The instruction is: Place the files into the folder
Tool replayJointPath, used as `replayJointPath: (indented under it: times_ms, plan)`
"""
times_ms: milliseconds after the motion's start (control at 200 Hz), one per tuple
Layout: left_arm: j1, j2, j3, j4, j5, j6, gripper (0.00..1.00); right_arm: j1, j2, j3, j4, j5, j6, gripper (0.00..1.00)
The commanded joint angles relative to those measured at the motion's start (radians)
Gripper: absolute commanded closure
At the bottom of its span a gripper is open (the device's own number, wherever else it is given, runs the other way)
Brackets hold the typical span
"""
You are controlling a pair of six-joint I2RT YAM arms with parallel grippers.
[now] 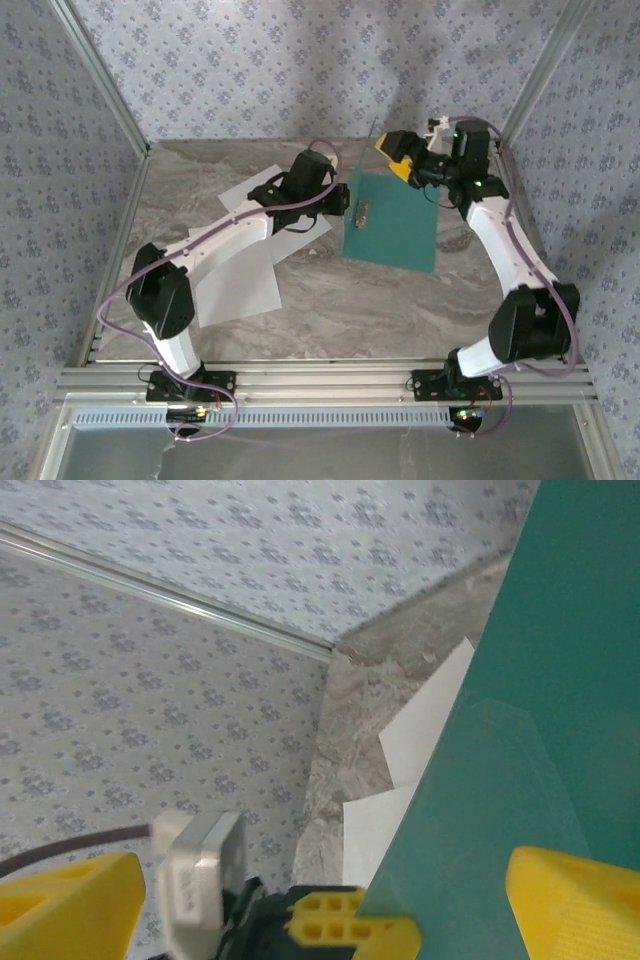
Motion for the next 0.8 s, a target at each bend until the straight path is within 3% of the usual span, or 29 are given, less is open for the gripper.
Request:
replayJointPath:
  times_ms: [0,320,795]
  plan:
    - [-0.016,-0.059,-0.019,0.063,-0.008,-0.131,0.98,-0.032,-0.073,-0.062,-0.08,-0.028,-0.033,0.05]
    - [-0.075,-0.173,-0.221,0.23,-0.096,-0.309,1.0,-0.097,-0.223,-0.165,-0.164,-0.033,-0.061,0.04]
    - [-0.142,-0.352,-0.531,0.38,-0.224,-0.511,1.0,-0.073,-0.232,-0.253,-0.171,-0.012,-0.088,0.04]
